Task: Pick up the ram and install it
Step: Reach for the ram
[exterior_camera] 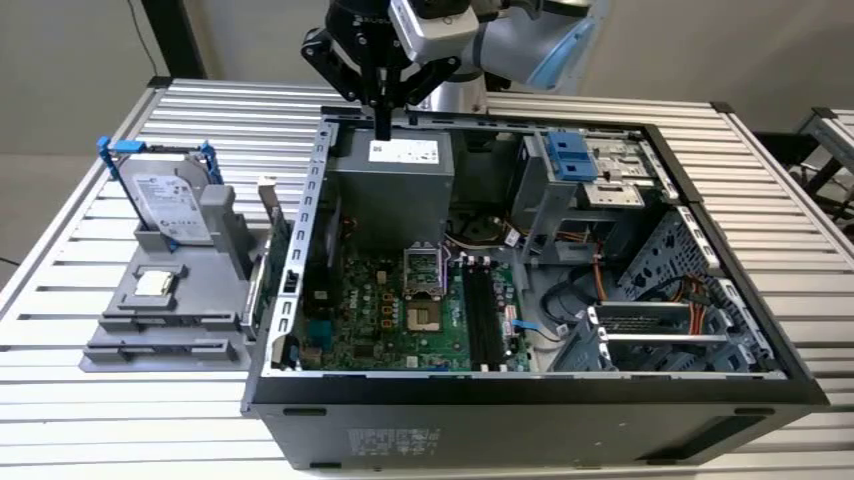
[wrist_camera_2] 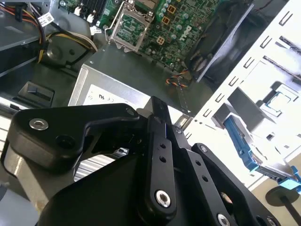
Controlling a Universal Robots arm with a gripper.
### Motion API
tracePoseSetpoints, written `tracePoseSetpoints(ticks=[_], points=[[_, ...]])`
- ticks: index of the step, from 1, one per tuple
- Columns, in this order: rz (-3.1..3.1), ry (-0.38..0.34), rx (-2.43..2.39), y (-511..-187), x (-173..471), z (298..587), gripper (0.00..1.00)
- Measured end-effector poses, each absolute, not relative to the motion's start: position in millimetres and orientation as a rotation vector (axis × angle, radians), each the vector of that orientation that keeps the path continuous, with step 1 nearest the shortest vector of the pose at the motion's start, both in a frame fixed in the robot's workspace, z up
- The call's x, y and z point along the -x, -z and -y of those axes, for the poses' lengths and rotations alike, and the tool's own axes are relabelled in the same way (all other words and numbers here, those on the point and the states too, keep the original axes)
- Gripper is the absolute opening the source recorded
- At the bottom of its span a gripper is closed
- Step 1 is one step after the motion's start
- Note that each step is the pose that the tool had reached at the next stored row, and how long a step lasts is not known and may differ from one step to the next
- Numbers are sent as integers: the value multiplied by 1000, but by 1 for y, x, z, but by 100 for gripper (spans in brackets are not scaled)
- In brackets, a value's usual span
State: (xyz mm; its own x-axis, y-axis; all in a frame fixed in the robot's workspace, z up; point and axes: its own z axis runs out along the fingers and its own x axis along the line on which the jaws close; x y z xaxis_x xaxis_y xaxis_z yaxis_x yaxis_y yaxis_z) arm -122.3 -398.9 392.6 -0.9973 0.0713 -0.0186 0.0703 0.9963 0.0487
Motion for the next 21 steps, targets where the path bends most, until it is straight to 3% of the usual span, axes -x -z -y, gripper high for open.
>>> tracePoseSetpoints(ticks=[21], points=[[-3118,-75,-111,-393,145,399,0]])
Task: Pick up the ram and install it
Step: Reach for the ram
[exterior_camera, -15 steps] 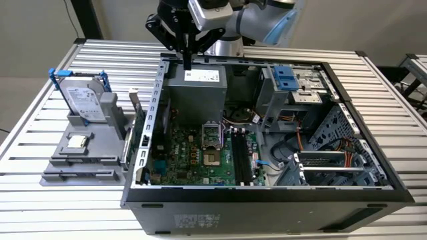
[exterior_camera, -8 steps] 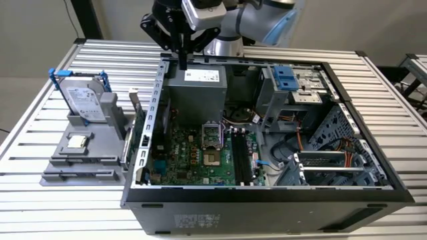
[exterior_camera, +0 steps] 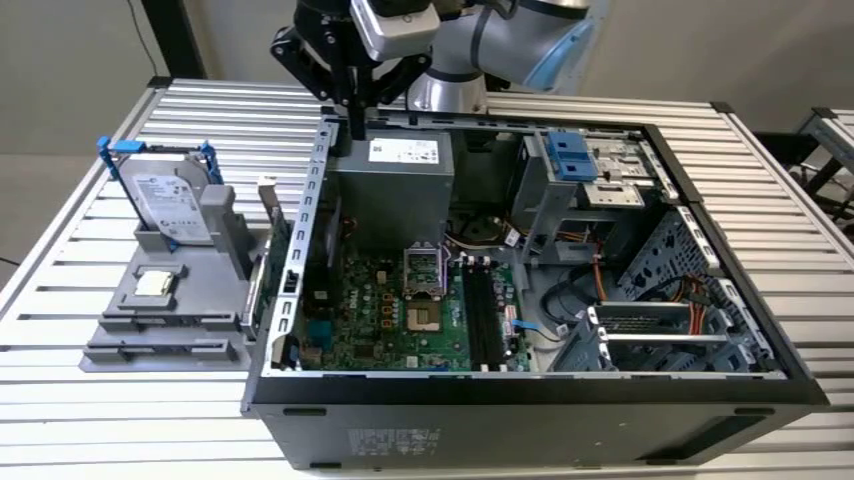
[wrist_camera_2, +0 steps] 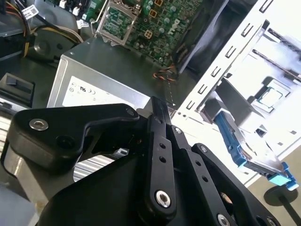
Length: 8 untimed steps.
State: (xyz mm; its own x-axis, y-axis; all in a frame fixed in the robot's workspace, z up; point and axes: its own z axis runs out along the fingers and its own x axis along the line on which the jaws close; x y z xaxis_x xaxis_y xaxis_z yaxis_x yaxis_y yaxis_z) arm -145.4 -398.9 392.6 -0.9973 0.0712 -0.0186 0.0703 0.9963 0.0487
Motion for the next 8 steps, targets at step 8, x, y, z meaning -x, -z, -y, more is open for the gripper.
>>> tracePoseSetpoints(ticks=[8], points=[[-3118,-75,-111,-393,154,399,0]])
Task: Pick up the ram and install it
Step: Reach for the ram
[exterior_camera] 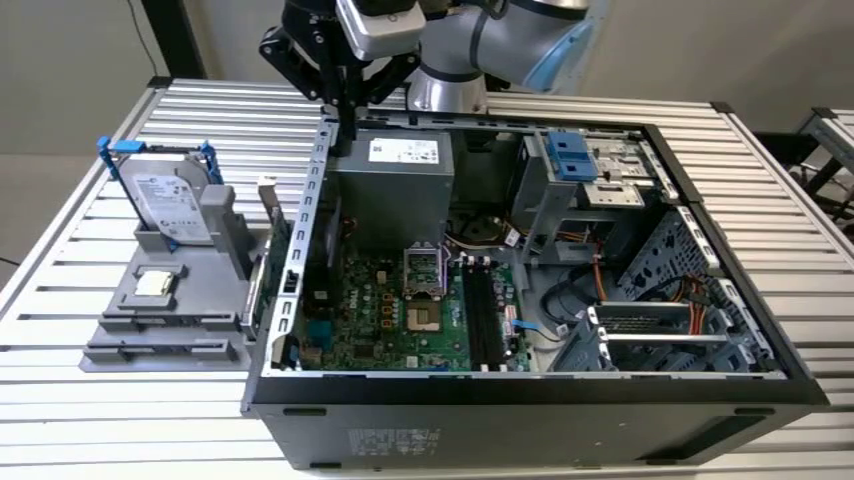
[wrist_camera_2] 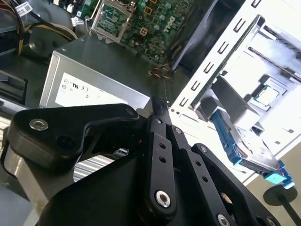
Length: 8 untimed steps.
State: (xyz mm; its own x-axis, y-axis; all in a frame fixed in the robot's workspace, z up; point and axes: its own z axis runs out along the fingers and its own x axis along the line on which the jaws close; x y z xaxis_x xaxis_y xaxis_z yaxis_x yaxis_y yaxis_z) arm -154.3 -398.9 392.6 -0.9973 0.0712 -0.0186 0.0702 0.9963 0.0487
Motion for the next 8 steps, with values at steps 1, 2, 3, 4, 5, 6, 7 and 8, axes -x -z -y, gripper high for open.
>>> tracePoseSetpoints(ticks=[1,2,3,4,5,6,7,8], points=[[-3118,-75,-110,-393,156,399,0],[-3118,-75,-110,-393,157,399,0],[-3118,-75,-110,-393,159,399,0],[-3118,-75,-110,-393,160,399,0],[-3118,-75,-110,-393,162,399,0],[-3118,-75,-110,-393,163,399,0],[-3118,-75,-110,-393,165,399,0],[-3118,-75,-110,-393,166,399,0]])
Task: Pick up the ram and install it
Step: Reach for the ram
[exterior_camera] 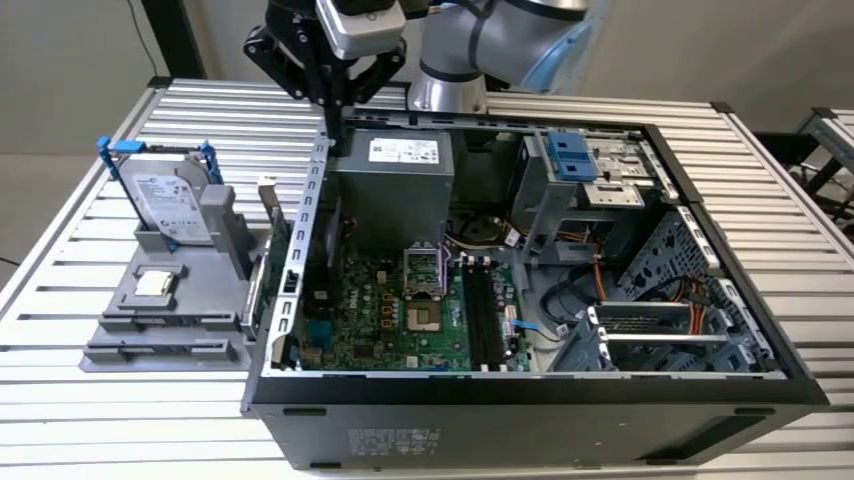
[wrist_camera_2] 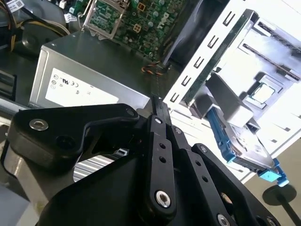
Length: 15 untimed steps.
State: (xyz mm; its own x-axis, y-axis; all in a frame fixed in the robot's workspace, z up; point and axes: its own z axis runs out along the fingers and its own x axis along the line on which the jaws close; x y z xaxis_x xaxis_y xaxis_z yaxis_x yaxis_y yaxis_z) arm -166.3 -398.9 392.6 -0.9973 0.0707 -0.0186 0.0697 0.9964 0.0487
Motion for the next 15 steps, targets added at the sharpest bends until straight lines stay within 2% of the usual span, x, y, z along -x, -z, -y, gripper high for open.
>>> tracePoseSetpoints(ticks=[15], points=[[-3121,-76,-51,-393,189,399,0]])
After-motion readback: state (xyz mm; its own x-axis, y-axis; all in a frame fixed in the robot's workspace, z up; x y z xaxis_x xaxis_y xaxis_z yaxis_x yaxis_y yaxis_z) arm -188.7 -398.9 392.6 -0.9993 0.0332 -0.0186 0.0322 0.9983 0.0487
